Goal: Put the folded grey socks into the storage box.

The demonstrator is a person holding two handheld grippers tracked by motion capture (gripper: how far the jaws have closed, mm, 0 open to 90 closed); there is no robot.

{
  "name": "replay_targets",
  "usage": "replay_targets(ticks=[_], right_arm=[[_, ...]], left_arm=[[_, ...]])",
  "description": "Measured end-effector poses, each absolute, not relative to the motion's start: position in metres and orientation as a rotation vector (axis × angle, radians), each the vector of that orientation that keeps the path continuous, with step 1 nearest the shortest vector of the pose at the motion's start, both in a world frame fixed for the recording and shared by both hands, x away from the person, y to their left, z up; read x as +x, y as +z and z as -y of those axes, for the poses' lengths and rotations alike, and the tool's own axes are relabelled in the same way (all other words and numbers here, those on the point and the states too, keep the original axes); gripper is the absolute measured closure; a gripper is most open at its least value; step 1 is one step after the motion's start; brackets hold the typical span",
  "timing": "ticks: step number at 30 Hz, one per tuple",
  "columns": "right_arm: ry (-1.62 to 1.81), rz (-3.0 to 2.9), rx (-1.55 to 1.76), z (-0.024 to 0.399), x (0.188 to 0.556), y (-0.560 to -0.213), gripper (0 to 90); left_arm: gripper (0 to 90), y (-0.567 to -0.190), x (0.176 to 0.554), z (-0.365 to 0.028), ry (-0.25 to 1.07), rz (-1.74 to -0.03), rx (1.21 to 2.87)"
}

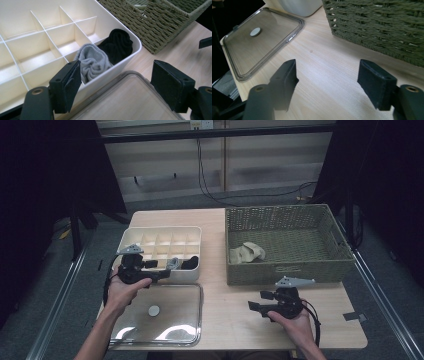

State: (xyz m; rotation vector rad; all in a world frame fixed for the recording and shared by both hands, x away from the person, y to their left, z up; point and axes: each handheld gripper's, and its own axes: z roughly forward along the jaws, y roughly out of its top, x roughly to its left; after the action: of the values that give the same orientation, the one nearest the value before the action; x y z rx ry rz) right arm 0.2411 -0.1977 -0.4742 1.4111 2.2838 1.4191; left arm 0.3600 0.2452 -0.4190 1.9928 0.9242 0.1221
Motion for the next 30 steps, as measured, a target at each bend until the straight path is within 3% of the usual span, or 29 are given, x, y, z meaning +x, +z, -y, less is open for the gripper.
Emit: replay_targets(ticks=[5,19,30], right_arm=[[1.440,-2.286,1.386,0.199,0.241,-0.469,37.0],[1.457,-2.270,1.328,0.200,0.255,-0.445,43.3],[1.489,-2.236,1.266,0.206,0.264,-0.420,45.3]], left_arm=[[23.6,-0.423,0.343,-0.247,0.065,-0.877,2.001],[14.8,-0.444,0.298,-0.244,0.141,-0.871,2.011],[13.4,-0.456,0.274,-0.241,0.102,-0.872,2.031]])
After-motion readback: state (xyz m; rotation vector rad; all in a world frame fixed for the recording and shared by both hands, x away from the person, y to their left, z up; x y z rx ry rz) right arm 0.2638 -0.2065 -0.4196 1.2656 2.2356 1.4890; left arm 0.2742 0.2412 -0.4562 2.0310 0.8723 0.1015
